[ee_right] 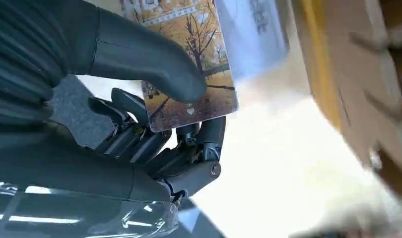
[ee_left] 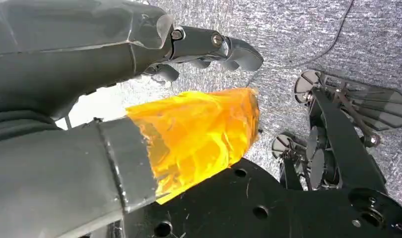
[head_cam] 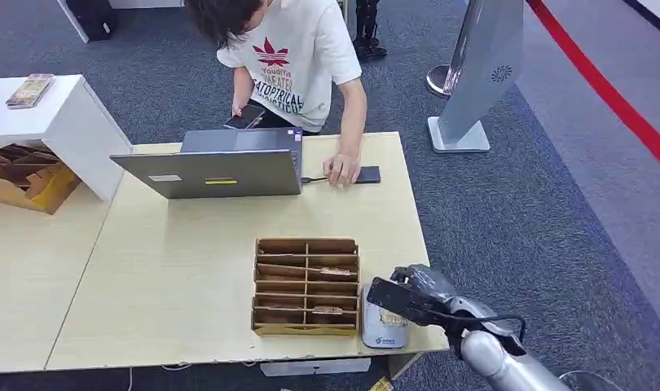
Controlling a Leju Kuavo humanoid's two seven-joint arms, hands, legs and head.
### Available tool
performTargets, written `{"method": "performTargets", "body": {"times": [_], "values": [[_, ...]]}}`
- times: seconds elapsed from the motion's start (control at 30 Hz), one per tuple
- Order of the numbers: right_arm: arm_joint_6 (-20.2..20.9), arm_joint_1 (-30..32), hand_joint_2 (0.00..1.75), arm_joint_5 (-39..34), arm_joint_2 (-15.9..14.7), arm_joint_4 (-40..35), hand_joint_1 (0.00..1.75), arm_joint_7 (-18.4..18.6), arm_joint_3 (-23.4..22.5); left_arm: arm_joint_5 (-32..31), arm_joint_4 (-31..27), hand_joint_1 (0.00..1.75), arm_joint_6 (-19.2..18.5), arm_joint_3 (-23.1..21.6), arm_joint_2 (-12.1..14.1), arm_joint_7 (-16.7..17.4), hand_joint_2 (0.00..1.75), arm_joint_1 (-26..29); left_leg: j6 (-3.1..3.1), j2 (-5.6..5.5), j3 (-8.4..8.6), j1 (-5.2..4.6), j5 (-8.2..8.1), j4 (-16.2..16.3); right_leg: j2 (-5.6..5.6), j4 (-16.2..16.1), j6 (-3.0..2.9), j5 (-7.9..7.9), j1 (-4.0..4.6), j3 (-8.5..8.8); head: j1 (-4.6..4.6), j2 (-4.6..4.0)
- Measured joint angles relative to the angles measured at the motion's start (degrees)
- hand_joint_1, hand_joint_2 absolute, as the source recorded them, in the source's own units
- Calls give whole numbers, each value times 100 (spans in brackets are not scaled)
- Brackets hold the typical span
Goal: Pass the card to the sensor for recognition and then transmit it.
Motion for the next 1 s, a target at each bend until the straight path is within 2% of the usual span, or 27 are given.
{"method": "performTargets", "body": {"times": [0.07,0.17,0.23,0.3,0.4,0.5,0.67,1.0], "values": [[-777,202,175,240,202,-158,175,-260,-176,0,2,0,0,0,-33,-4,0,-5,0,-1,-1,0,0,0,-5,0,0,-1,0,0,0,0],[-2075,619,175,481,716,-634,175,-811,-674,0,42,0,7,0,-109,-35,0,-13,0,-4,-2,0,-1,-1,-5,0,-1,-3,0,-2,-4,0],[-2719,889,175,539,1046,-1008,175,-1183,-1020,0,68,0,24,0,-177,-66,0,-27,1,-4,-2,1,-2,-1,-6,0,0,-5,1,-3,-4,0],[-3278,1148,175,574,1372,-1413,175,-1596,-1335,0,85,0,63,0,-234,-85,0,-46,1,-8,-4,1,-5,-2,-12,0,2,-9,1,-2,-2,0],[-3773,1480,175,672,1738,-1964,175,-2056,-1750,-2,101,0,92,-2,-291,-98,0,-67,2,-6,-5,0,-6,-2,-10,0,2,-9,0,-1,0,0],[-4023,1745,175,782,1990,-2368,175,-2369,-2009,-4,107,0,118,-15,-317,-103,0,-91,6,-3,-3,-2,-13,-1,-8,-1,2,-8,-2,-1,-2,0],[-4117,1953,175,808,2245,-2758,175,-2653,-2171,-7,138,0,125,-55,-330,-105,0,-115,6,0,-1,-1,-12,-1,-7,0,2,-7,-1,-1,-2,0],[-4117,2020,175,756,2427,-2935,175,-2749,-2249,-4,149,0,131,-61,-363,-105,0,-138,6,-1,-1,-1,-12,-1,-5,0,2,-8,-1,0,-2,0]]}}
